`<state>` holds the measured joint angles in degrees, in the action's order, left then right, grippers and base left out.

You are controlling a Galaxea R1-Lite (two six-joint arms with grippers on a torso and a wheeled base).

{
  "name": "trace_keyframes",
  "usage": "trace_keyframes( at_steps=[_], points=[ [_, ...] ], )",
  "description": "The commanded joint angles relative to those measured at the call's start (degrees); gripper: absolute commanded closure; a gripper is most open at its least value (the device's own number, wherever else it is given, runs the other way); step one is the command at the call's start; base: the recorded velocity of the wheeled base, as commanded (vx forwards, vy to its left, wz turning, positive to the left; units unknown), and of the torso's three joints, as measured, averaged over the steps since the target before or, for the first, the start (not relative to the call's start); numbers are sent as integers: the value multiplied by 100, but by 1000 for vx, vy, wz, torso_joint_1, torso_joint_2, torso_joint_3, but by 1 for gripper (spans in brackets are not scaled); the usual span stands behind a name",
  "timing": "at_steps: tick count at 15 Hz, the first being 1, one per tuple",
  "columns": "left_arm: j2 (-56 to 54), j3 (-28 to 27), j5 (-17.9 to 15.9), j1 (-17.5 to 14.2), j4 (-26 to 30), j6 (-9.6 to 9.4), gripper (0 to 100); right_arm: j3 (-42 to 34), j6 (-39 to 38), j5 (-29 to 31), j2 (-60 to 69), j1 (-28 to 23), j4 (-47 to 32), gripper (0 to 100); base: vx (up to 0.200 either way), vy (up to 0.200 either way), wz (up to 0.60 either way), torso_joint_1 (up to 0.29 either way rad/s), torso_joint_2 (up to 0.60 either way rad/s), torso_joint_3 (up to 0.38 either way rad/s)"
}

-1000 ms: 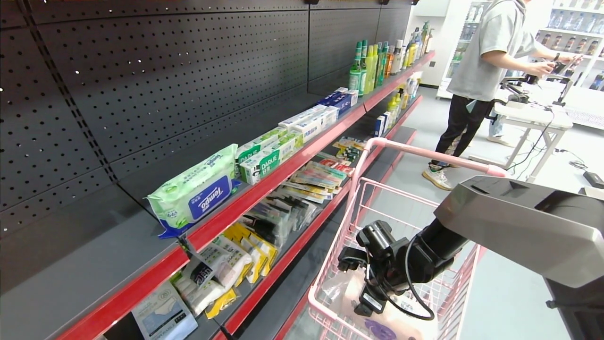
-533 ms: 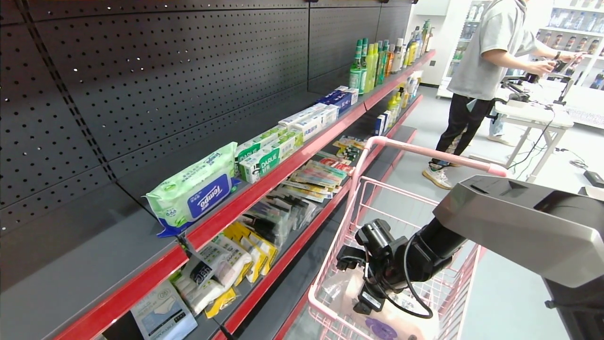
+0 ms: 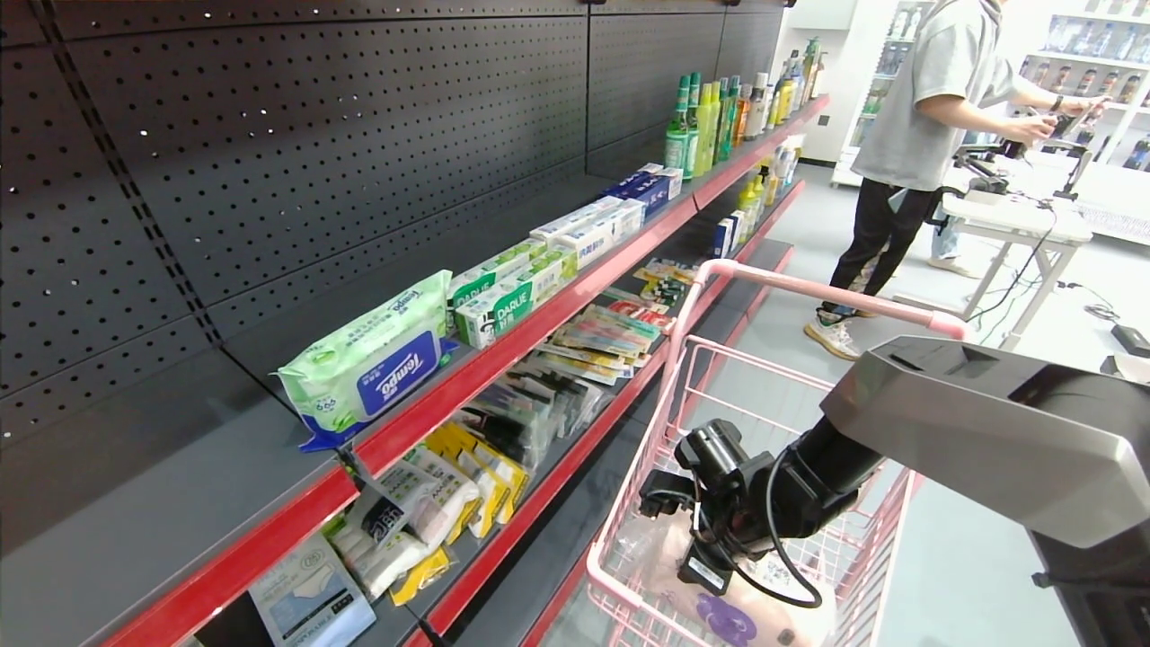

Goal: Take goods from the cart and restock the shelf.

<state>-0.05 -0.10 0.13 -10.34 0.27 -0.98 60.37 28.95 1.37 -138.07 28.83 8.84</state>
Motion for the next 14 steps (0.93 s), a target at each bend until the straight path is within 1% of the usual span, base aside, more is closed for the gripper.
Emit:
trace_keyframes(
  at_steps=[1, 5, 6, 7, 8, 9, 10, 11, 12, 14],
  points=[
    [5, 1, 4, -3, 0, 1, 0, -16, -21, -5, -9, -9, 65, 100, 0, 0, 0, 0, 0, 0],
    [5, 1, 4, -3, 0, 1, 0, -43, -171, -128, 70, -18, 74, 100, 0, 0, 0, 0, 0, 0],
    [5, 1, 4, -3, 0, 1, 0, -25, -382, -312, 316, -27, 65, 100, 0, 0, 0, 0, 0, 0],
    [5, 1, 4, -3, 0, -8, 0, 10, -654, -383, 887, -141, 30, 100, 0, 0, 0, 0, 0, 0],
    [5, 1, 4, -3, 0, -8, 0, 1, -663, -391, 1265, -299, -40, 100, 0, 0, 0, 0, 0, 0],
    [5, 1, 4, -3, 8, 1, 0, -16, -663, -383, 1494, -405, -93, 100, 0, 0, 0, 0, 0, 0],
    [5, 1, 4, -3, 8, 1, 0, -16, -663, -383, 1494, -405, -93, 100, 0, 0, 0, 0, 0, 0],
    [5, 1, -5, -3, 0, 1, 0, -174, -733, -312, 2381, -818, -541, 100, 0, 0, 0, 0, 0, 0],
    [5, 1, -5, -3, 8, 1, 0, -289, -777, -304, 2768, -967, -726, 100, 0, 0, 0, 0, 0, 0],
    [5, 1, -5, -3, 8, 1, 0, -438, -786, -304, 3278, -1055, -866, 100, 0, 0, 0, 0, 0, 0]
  ],
)
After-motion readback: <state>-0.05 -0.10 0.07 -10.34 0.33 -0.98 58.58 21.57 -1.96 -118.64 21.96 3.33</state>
